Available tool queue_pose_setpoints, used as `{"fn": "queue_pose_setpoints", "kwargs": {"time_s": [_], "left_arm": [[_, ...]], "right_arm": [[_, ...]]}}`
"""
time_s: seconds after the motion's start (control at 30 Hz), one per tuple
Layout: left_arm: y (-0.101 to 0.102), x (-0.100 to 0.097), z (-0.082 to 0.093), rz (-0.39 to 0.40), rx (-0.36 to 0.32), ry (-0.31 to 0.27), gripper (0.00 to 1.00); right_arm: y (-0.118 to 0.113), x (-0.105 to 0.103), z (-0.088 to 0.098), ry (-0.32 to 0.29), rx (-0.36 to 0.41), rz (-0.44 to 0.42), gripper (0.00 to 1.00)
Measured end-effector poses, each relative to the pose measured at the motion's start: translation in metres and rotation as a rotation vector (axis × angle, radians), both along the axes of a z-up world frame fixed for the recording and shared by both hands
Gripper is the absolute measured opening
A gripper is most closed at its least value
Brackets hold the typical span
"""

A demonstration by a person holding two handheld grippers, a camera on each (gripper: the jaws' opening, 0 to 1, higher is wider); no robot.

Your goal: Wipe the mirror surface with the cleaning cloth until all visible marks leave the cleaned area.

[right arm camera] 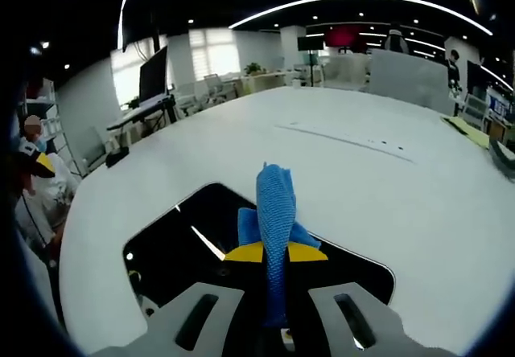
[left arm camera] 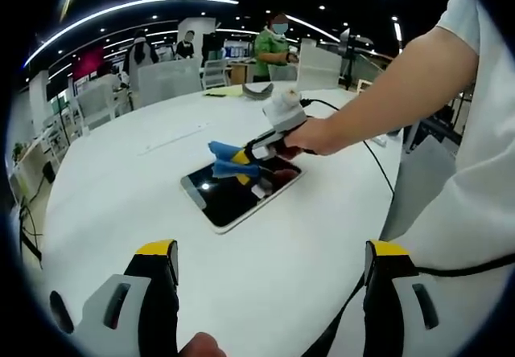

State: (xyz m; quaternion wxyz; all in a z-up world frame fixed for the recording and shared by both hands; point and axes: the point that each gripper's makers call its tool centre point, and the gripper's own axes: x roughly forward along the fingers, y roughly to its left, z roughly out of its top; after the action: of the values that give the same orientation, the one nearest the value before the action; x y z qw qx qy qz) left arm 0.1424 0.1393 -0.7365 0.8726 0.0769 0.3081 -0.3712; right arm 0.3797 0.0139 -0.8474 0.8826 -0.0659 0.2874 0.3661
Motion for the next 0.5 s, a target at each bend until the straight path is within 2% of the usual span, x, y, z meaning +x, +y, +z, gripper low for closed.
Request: {"fn": "queue_pose_setpoints", "kwargs": {"time_s": [0.5], "left_arm": [[-0.007,0.003,0.003,-0.025,-0.003,-0.011,0.97]], "right_arm": [[-0.028,-0.003,0.000,-0.003,-0.010,-0.068,0.03]]}}
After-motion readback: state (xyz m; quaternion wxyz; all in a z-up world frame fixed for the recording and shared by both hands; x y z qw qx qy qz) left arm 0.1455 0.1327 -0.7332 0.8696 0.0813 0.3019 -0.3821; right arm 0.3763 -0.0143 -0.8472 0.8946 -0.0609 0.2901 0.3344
